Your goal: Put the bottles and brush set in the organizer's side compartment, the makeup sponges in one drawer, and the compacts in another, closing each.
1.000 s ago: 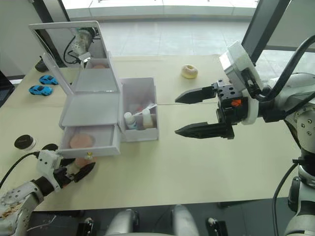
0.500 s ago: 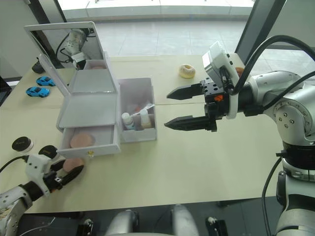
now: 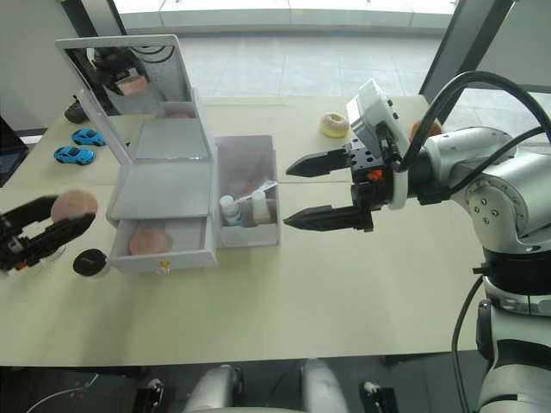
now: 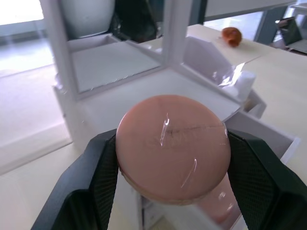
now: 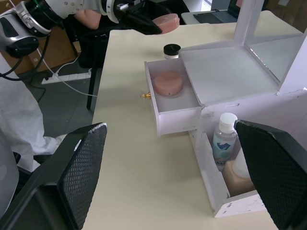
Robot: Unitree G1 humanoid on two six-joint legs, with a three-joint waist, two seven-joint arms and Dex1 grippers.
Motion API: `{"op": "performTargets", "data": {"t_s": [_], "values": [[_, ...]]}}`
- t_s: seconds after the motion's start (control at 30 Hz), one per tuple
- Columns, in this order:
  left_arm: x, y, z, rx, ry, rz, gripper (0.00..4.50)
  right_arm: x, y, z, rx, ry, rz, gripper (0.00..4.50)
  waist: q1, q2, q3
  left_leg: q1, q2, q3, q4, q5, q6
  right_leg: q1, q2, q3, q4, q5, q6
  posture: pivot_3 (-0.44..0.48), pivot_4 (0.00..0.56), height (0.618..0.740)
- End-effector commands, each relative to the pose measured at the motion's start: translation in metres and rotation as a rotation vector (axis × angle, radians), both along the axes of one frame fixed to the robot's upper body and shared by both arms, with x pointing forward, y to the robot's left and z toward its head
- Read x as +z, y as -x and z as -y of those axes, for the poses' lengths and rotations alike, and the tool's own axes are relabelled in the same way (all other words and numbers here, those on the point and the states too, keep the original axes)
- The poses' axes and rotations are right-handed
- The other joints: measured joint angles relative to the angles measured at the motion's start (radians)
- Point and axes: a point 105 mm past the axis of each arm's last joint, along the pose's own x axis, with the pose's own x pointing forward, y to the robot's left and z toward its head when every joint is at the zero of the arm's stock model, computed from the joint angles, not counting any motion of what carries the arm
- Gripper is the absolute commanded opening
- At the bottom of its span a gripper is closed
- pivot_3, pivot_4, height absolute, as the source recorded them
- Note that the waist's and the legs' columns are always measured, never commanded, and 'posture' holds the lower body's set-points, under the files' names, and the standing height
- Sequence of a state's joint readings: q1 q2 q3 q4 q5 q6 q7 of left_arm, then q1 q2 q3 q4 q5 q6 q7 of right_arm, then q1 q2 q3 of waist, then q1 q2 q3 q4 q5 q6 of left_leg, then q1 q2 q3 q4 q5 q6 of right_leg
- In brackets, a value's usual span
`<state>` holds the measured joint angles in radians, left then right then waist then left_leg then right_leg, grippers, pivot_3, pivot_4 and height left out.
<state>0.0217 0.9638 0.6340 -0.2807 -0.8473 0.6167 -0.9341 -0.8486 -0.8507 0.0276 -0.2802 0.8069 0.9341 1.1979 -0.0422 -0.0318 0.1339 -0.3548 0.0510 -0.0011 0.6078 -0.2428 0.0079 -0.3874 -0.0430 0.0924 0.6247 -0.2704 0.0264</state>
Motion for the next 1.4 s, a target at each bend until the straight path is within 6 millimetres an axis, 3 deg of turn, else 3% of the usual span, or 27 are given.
{"op": "performTargets", "data": {"t_s": [0.03, 0.17, 0.33, 0.63, 1.4], "values": [[-0.001, -0.006, 0.039, -0.168, -0.069, -0.035, 2.95, 0.010, 0.002, 0.001, -0.016, -0.020, 0.060, 4.50, -0.004, 0.001, 0.001, 0.000, 0.000, 0.000, 0.000, 0.000, 0.000, 0.000, 0.000, 0.000, 0.000, 0.000, 0.000, 0.000, 0.150, 0.740], [-0.010, -0.018, 0.066, -0.259, -0.150, -0.012, 2.95, 0.006, 0.003, 0.007, -0.071, -0.003, 0.076, 4.50, -0.005, 0.001, 0.001, 0.000, 0.000, -0.001, -0.001, 0.000, 0.000, -0.001, 0.004, 0.002, 0.000, 0.001, 0.001, 0.000, 0.150, 0.740], [-0.027, -0.018, 0.082, -0.342, -0.192, -0.048, 2.95, 0.004, 0.008, 0.014, -0.121, -0.008, 0.068, 4.50, -0.003, 0.002, 0.001, 0.000, 0.000, -0.001, 0.000, 0.000, 0.000, -0.001, 0.005, 0.003, 0.001, 0.001, 0.001, 0.000, 0.150, 0.740], [-0.037, -0.037, 0.087, -0.318, -0.323, -0.024, 2.95, 0.005, 0.007, 0.013, -0.145, -0.017, 0.070, 4.50, -0.001, 0.001, 0.001, 0.000, -0.001, -0.001, 0.000, 0.000, 0.000, 0.000, 0.005, 0.003, 0.000, 0.000, 0.004, 0.000, 0.150, 0.740], [-0.047, -0.019, 0.079, -0.348, -0.342, -0.074, 2.95, 0.007, 0.010, 0.013, -0.115, -0.012, 0.082, 4.50, -0.001, 0.002, 0.002, 0.000, 0.000, -0.001, 0.000, 0.000, 0.000, 0.000, 0.005, 0.003, 0.000, 0.000, 0.004, 0.000, 0.150, 0.740]]}}
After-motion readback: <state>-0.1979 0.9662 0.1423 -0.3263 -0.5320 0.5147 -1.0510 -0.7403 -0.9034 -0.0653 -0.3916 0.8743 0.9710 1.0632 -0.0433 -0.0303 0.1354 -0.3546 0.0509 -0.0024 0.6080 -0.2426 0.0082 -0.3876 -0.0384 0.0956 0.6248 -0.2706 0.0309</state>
